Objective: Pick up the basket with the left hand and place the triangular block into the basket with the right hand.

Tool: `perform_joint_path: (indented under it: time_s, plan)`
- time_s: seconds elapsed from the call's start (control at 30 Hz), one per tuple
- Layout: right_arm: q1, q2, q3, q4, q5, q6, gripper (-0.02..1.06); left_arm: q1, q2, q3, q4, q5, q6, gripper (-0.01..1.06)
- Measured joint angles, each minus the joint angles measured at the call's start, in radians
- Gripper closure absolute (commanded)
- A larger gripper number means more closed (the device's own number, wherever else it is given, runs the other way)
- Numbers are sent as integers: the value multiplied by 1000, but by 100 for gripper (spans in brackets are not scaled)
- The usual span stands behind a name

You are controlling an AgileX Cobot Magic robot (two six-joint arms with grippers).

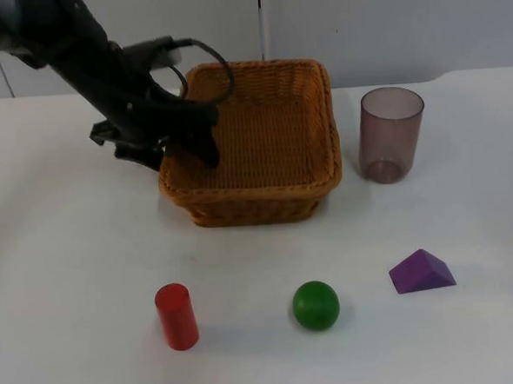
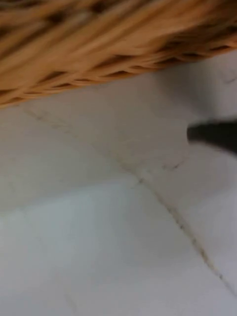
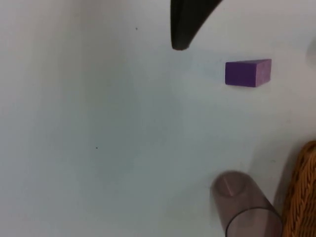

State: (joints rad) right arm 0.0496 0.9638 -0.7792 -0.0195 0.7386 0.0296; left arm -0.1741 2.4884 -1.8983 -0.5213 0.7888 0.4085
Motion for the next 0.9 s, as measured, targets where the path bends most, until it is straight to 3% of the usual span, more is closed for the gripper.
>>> perform_joint_path:
  time_s: [0.1, 0.13, 0.17, 0.2, 0.5, 0.67, 0.73, 0.9]
  plan:
    - [0, 0, 0, 0, 0, 0, -1, 0, 14, -4, -13, 6, 0, 80]
    - [0, 0, 0, 0, 0, 0, -1, 0, 14, -4, -13, 6, 0, 97]
    - [0, 0, 0, 2, 0, 0, -1, 0, 14, -4, -25, 8, -8, 97]
    - [0, 0, 0, 2, 0, 0, -1, 0, 14, -5, -44, 4, -20, 105]
    - [0, 0, 0, 2, -2, 0, -1, 8, -6, -6, -47, 36, -77, 105]
    - [0, 0, 0, 2, -2, 0, -1, 10, -86, -6, 58, 57, -193, 105]
    - [0, 0, 0, 2, -2, 0, -1, 15, -153, -4, 103, 108, -240, 105]
    - [0, 0, 0, 2, -4, 0, -1, 26, -270, 101, 108, 134, -254, 105]
